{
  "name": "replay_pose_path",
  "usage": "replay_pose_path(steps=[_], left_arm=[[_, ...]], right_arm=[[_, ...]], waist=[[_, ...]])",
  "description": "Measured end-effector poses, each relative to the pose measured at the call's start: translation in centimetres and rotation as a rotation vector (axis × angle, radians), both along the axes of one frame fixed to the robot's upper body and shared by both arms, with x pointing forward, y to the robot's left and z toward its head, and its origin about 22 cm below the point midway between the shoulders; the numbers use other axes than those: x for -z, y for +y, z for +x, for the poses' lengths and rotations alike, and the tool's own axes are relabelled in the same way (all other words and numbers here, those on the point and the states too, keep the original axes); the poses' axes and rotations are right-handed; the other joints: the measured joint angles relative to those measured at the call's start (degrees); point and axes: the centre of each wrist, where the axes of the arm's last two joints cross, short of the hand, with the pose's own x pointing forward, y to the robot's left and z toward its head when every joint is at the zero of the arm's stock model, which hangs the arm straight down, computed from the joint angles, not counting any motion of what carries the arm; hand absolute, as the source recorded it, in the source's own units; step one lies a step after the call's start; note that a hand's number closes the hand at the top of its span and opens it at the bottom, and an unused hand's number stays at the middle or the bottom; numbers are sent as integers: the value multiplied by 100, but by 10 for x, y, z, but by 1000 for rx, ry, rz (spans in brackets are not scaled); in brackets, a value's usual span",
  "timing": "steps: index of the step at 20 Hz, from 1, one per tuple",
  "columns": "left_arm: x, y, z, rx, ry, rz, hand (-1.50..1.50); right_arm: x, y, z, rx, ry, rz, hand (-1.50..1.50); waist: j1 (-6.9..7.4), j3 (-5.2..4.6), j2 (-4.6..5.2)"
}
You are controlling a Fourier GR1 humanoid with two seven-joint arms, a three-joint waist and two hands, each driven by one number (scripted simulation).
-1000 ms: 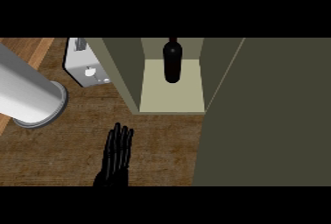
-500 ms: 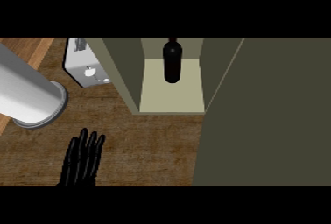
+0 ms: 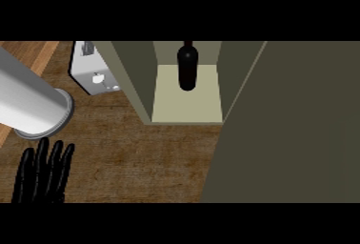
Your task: Pick up the wine, place it into the cabinet and close the cabinet
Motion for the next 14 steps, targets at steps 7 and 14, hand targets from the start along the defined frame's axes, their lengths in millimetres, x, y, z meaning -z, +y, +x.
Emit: replay_pose_path(steps=[7, 14], left_arm=[[-14, 38, 1, -34, 3, -6, -150], [-23, 73, 3, -42, 1, 19, -150]], right_arm=[[-2, 29, -13, -185, -13, 6, 150], [-10, 43, -27, -154, -20, -5, 150]], waist=[[12, -4, -8], [17, -10, -21]])
